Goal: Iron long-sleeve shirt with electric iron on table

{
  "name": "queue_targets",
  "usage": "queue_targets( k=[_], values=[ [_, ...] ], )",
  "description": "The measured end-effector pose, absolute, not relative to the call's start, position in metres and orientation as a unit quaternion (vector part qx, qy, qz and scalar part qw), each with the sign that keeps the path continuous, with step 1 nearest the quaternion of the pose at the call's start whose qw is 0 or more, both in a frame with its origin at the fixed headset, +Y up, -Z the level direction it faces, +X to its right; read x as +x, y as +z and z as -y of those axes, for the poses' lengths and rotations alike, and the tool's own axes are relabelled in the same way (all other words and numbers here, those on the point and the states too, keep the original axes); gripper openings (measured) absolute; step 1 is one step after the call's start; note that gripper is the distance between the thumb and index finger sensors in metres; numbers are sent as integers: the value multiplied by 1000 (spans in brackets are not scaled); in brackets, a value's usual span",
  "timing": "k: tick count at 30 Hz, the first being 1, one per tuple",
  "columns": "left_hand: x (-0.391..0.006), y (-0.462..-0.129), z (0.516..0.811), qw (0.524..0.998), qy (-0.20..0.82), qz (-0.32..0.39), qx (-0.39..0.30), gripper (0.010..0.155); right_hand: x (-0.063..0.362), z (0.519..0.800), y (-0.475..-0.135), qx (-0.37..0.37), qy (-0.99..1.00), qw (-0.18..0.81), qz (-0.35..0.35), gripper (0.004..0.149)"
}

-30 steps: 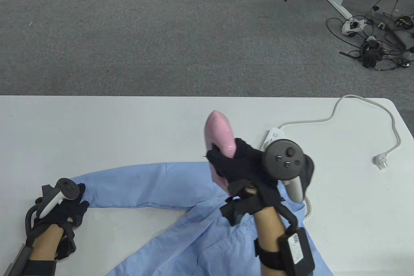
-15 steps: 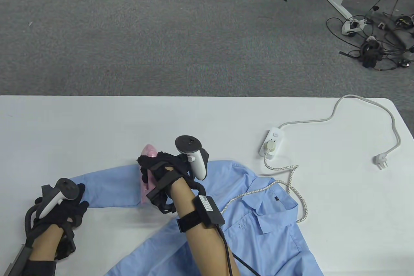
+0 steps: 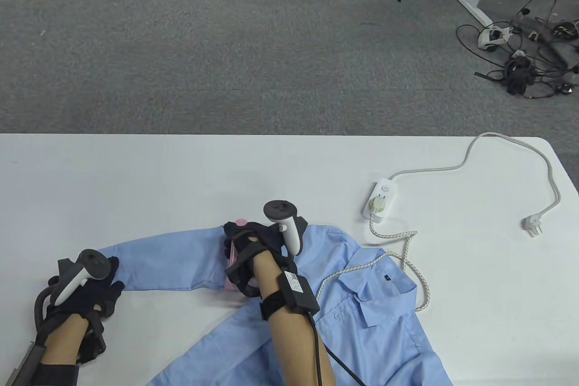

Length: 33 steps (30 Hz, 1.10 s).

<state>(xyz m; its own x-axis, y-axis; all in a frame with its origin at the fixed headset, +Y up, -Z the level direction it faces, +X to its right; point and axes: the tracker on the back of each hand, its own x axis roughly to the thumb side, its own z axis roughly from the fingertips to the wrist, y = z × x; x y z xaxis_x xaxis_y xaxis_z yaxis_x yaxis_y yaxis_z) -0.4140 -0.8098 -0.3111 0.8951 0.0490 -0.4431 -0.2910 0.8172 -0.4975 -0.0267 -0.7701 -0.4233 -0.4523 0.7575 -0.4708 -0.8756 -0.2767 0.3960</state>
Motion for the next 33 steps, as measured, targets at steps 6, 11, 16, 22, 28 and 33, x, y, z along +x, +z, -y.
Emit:
queue_targets(
  k=[6,11,16,22,28,33],
  values=[
    [-413,-311,810,931,95,-202,-289,65,19,766,-423,-122,807,498,-293,63],
    [-398,-311,809,938,69,-181,-287,65,60,761,-421,-152,834,465,-255,63],
    [-384,-313,809,943,58,-158,-288,64,103,755,-421,-191,852,432,-225,63],
    [-367,-313,806,950,43,-126,-283,62,134,749,-415,-213,867,397,-215,62],
    [-352,-310,799,960,20,-94,-265,59,161,747,-408,-232,870,380,-210,62],
    [-348,-310,799,961,19,-85,-261,58,169,746,-405,-245,867,384,-204,62]
  ],
)
